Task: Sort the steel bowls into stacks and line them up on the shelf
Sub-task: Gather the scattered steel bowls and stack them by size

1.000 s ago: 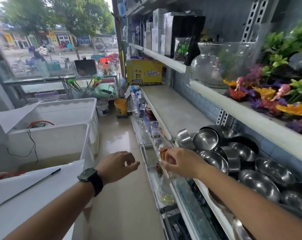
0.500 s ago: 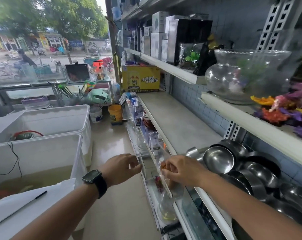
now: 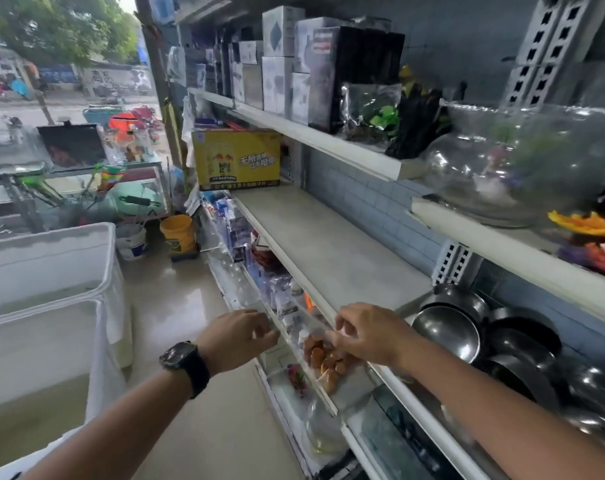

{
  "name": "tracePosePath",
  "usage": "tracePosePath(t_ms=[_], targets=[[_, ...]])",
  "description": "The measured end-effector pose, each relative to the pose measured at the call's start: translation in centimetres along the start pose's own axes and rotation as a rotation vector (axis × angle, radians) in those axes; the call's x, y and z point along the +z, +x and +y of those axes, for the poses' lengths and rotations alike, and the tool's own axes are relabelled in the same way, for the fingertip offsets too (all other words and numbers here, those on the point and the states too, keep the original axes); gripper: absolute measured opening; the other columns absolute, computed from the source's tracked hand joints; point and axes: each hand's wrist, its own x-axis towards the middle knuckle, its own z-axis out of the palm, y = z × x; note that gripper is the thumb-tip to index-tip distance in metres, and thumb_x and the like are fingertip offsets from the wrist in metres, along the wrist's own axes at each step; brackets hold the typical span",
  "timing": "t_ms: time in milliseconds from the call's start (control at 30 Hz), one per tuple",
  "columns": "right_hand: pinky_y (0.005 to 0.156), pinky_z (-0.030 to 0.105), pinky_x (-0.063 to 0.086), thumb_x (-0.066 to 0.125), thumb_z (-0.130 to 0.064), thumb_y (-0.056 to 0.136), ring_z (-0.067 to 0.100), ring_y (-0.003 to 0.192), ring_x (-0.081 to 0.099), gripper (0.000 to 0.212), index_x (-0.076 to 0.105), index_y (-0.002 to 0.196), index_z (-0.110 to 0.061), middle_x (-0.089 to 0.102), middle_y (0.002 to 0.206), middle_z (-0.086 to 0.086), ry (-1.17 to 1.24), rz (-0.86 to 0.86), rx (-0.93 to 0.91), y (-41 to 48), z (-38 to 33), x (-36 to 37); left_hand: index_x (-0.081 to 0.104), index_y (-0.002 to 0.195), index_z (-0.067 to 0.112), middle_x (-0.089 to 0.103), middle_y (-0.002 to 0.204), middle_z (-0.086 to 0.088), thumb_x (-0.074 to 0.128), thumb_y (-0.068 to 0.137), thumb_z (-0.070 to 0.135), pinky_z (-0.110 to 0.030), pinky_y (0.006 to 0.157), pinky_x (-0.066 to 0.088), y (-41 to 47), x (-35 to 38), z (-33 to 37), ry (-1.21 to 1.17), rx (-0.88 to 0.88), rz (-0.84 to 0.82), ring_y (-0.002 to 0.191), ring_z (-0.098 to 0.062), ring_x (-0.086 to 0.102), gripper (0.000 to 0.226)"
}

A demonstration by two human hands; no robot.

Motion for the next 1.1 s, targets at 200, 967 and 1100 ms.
tracePosePath(t_ms=[200,967,1100], targets=[[0.076,0.036,0.051,0.042,-0.066,0.089,0.012,0.084,0.056,0.039,0.053,0.092,-0.029,0.057,0.09,-0.009,0.002,0.064,0.182,-2.0,4.7,-1.6,0.066,0.103,0.033,0.063,0.101,0.015,0.031,0.092,0.065,-0.029,0.079,0.056,5.5,1.7,2.6,-0.039,0.113,-0.089,0.087,-0.005,0.061,0.049],[0.068,0.031,0.044,0.059,-0.056,0.088,0.013,0.077,0.053,0.032,0.052,0.088,-0.025,0.054,0.085,-0.01,-0.014,0.269,0.637,-6.4,15.2,-3.4,0.068,0.114,0.024,0.066,0.114,0.009,0.037,0.104,0.039,-0.028,0.094,0.052,21.3,2.3,13.1,-0.075,0.402,-0.185,0.099,-0.01,0.062,0.036],[0.078,0.034,0.051,0.05,-0.064,0.088,0.012,0.086,0.056,0.036,0.053,0.095,-0.029,0.054,0.091,-0.014,-0.042,0.224,0.808,-7.1,15.0,-2.8,0.07,0.107,0.021,0.068,0.109,0.006,0.04,0.104,0.037,-0.032,0.089,0.055,23.5,3.1,13.9,-0.096,0.493,-0.158,0.094,-0.013,0.064,0.034]])
